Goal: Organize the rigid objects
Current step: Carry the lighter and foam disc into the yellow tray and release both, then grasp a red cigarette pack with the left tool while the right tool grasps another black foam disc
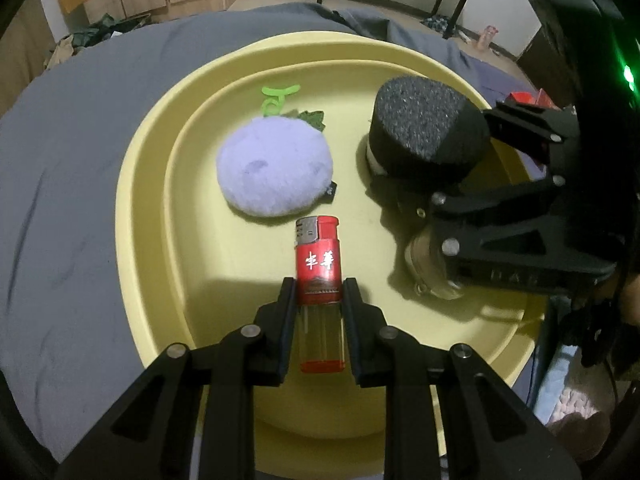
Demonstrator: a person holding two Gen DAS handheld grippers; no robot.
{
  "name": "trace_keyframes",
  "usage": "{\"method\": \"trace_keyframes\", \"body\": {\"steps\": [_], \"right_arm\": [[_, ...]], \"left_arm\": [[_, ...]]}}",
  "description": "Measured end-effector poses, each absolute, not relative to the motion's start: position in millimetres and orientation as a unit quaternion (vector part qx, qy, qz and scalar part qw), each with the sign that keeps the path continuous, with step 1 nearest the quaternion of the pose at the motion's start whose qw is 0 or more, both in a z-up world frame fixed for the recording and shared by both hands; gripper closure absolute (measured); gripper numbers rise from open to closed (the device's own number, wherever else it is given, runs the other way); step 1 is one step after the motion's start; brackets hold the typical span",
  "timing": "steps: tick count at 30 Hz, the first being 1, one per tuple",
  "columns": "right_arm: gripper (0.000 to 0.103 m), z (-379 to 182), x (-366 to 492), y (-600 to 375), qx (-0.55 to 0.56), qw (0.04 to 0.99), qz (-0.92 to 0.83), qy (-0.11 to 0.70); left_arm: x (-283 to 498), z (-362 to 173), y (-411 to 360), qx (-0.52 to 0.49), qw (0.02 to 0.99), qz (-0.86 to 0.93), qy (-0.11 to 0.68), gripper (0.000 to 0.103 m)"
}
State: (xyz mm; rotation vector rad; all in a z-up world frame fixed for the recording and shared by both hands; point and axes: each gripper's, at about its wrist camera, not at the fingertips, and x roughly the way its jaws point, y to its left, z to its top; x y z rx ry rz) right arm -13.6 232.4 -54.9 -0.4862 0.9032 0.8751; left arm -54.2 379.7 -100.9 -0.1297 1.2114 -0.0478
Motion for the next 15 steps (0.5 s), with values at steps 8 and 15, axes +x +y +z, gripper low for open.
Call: {"method": "trace_keyframes", "body": {"steps": [8,15], "right_arm": [[0.003,-23,-21,209,-0.167,0.799,0.403,0.414],[0.000,46,-6,82,-0.050,0.857,0.345,0.378]], "left_arm": [[-65,-79,378,-0.072,0.821,-0.021,0.567,0.041],[-55,-22,330,-0.035,0.848,-0.049,0.526,0.005]]}}
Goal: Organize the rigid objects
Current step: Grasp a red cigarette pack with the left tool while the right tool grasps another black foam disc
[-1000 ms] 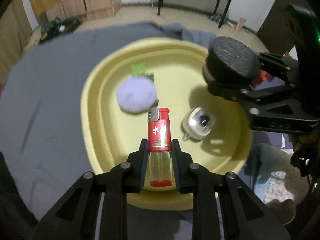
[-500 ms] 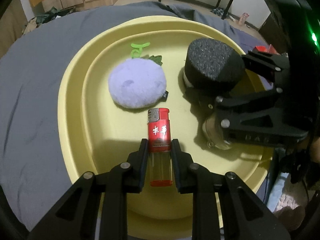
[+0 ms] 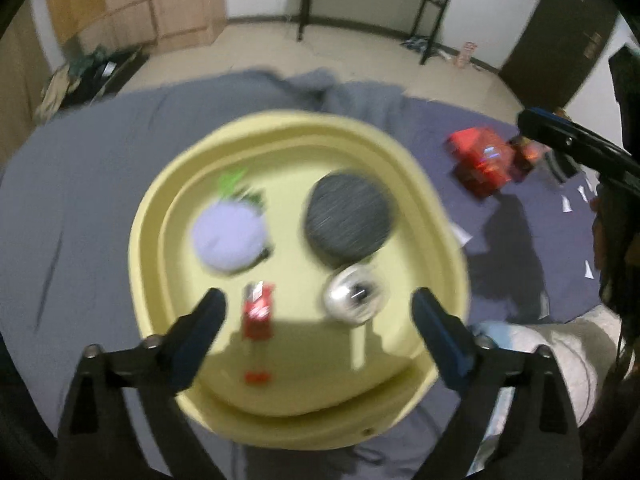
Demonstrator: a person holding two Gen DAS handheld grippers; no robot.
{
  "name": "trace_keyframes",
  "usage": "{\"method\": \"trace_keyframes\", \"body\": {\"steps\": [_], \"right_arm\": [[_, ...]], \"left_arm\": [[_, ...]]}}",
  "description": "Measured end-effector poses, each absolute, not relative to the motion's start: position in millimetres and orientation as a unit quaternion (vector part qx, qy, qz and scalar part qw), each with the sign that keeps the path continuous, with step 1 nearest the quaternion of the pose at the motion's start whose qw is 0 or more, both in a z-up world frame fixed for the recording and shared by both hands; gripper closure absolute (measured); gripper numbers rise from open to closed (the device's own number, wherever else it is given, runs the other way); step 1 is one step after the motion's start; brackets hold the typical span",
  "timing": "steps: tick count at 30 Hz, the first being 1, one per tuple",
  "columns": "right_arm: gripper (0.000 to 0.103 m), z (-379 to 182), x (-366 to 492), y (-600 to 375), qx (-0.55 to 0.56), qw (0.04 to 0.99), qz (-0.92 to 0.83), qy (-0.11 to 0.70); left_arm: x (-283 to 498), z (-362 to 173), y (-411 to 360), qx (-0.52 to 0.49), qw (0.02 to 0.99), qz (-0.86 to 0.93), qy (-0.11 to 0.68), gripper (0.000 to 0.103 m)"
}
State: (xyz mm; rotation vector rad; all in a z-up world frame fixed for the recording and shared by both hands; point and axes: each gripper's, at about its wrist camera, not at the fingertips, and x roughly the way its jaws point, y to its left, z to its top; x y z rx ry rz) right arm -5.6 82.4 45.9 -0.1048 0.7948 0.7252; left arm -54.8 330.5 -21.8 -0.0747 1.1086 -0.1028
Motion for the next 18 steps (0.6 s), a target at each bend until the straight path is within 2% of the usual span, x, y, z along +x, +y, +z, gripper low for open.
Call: {"method": "trace_keyframes", "body": {"steps": [5,9,12,18], "right_arm": [[0.000,56,20,-48,-0.050,0.899,0.228,0.372],[0.000,28,36,-162,-0.051,0.906,0.111,0.405],[0.000,16,38,-202,-0.027,0.904,0.097,0.415],[0.000,7,58,-206,-0.045,0.899,0.146,0.410]], "left_arm": [[-21,11,258,0.003,0.853,-0.098,0.513,0.003],[16,17,189,0.046,0.849,-0.137,0.508,0.000],[46,1,149,0.058,0.842,-0.152,0.515,0.000],[74,-31,108,0.110,0.835,-0.144,0.519,0.000]]}}
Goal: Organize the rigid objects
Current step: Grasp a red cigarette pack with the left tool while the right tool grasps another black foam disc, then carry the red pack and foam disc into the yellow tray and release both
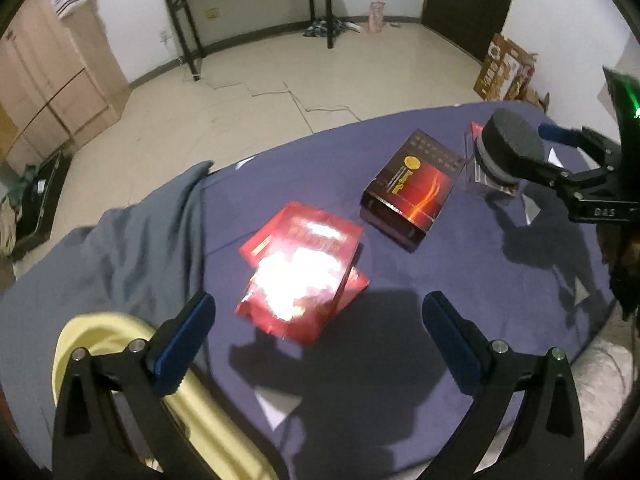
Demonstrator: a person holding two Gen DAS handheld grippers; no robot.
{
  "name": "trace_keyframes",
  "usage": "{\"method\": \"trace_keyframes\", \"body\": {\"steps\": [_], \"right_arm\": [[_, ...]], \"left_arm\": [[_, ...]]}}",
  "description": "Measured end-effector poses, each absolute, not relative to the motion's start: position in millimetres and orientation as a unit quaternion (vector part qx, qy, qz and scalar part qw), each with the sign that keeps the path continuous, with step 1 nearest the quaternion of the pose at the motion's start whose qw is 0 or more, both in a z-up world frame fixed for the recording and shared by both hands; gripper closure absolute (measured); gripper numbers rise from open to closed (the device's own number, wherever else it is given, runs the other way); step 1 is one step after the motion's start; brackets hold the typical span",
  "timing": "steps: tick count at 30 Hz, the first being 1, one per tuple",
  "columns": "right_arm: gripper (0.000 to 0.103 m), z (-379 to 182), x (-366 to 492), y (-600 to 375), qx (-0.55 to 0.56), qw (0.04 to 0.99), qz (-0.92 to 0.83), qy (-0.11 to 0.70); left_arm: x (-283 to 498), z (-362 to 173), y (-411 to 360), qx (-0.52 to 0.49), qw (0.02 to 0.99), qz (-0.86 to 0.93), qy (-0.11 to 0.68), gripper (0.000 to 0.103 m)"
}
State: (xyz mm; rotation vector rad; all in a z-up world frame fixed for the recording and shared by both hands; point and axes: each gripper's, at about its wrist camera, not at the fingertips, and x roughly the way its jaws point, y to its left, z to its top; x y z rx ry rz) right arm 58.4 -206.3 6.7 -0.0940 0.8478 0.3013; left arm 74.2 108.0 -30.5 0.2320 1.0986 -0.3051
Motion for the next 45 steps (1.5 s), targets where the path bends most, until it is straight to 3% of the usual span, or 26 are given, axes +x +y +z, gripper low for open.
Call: {"method": "trace_keyframes", "body": {"steps": [6,7,8,9,10,11,22,30,39,45], "right_arm": [[0.000,4,76,-215,-0.050,0.896,0.145,0.416],[0.002,4,79,-219,-0.047,0.898,0.143,0.414],[0.005,3,82,-219,-0.045,0.899,0.147,0.411],[0.015,2,85,-218,-0.044,0.899,0.152,0.408],[0.030,-1,89,-213,-0.045,0.899,0.154,0.408],[0.035,-3,90,-214,-0.048,0.897,0.155,0.411],[0.035,5,65,-209,-0.062,0.907,0.158,0.386],[0.036,44,28,-208,-0.071,0.912,0.169,0.368],[0.036,95,-17,-182,-0.078,0.914,0.214,0.337],[0.036,109,-41,-97,-0.073,0.896,0.302,0.318]], "left_arm": [[92,-56,105,0.117,0.830,-0.130,0.529,0.003],[93,-62,105,0.113,0.827,-0.131,0.535,0.006],[93,-64,105,0.117,0.826,-0.129,0.536,0.016],[92,-64,105,0.129,0.829,-0.119,0.531,0.029],[91,-64,106,0.136,0.832,-0.113,0.526,0.033],[91,-63,108,0.130,0.835,-0.115,0.523,0.034],[64,-27,123,0.088,0.845,-0.137,0.509,0.041],[34,17,158,0.050,0.867,-0.125,0.479,0.043],[-3,66,247,0.021,0.892,-0.060,0.448,0.044],[-27,78,323,0.000,0.900,-0.005,0.437,0.044]]}}
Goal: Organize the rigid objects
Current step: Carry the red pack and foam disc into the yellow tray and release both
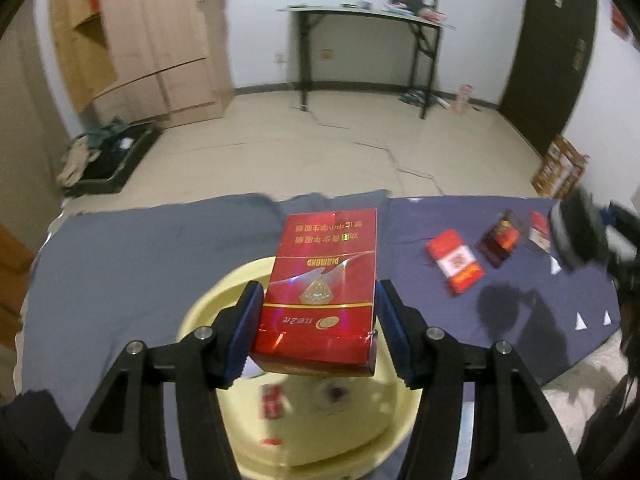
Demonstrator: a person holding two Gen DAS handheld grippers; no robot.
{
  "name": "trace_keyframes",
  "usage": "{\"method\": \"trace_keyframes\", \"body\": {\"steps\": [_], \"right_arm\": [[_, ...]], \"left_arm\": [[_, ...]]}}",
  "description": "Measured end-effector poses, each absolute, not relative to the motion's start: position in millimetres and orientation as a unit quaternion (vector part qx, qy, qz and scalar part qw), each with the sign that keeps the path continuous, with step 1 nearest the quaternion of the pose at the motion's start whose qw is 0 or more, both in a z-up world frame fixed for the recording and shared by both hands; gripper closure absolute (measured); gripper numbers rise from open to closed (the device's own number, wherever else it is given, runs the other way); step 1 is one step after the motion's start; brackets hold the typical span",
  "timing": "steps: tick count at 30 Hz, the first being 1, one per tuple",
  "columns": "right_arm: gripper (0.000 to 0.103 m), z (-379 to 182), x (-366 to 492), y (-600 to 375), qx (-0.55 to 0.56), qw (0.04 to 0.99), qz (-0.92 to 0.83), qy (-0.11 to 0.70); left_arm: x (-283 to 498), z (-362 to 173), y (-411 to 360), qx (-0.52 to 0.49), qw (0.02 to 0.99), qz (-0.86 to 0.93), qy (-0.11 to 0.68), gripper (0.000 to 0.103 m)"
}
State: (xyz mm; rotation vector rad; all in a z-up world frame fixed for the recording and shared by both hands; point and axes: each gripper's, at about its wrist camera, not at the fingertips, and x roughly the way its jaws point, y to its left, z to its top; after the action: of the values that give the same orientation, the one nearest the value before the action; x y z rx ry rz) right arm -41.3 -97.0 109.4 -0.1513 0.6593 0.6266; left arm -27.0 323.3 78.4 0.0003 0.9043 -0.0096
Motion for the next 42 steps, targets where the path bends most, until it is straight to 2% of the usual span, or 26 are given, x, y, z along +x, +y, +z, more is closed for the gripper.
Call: {"method": "trace_keyframes", "body": {"steps": [3,8,13,26,28,29,30,31,32,33,35,42], "right_arm": [[0.036,96,-55,-36,-0.077,0.876,0.354,0.319],[0.036,37,-78,65,-0.126,0.827,0.413,0.360],[0.036,-29,-90,112,-0.190,0.788,0.421,0.406],[0.035,-67,-89,169,-0.204,0.791,0.418,0.397],[0.030,-68,-87,168,-0.196,0.789,0.422,0.402],[0.028,-69,-88,167,-0.196,0.785,0.423,0.408],[0.019,-71,-89,167,-0.200,0.780,0.422,0.415],[0.004,-69,-90,167,-0.202,0.779,0.426,0.414],[0.001,-66,-94,166,-0.204,0.781,0.429,0.406],[0.000,-63,-96,166,-0.203,0.785,0.427,0.399],[0.000,-48,-101,158,-0.186,0.797,0.428,0.384],[0.000,15,-79,87,-0.132,0.847,0.377,0.351]], "left_arm": [[-36,63,352,-0.018,0.894,0.012,0.448,0.044],[-43,14,367,-0.015,0.879,0.019,0.477,0.044],[-35,-32,383,-0.038,0.867,0.038,0.496,0.044],[-14,-75,391,-0.044,0.853,0.042,0.518,0.044],[-15,-73,390,-0.056,0.854,0.033,0.516,0.044],[-17,-70,391,-0.062,0.857,0.028,0.511,0.042],[-19,-65,391,-0.064,0.859,0.024,0.507,0.034],[-20,-59,388,-0.063,0.861,0.023,0.503,0.027],[-21,-51,385,-0.060,0.866,0.022,0.497,0.013],[-22,-42,384,-0.056,0.870,0.021,0.489,0.005],[-22,-25,377,-0.050,0.877,0.014,0.477,0.001],[-3,25,320,-0.026,0.884,-0.008,0.467,0.000]]}}
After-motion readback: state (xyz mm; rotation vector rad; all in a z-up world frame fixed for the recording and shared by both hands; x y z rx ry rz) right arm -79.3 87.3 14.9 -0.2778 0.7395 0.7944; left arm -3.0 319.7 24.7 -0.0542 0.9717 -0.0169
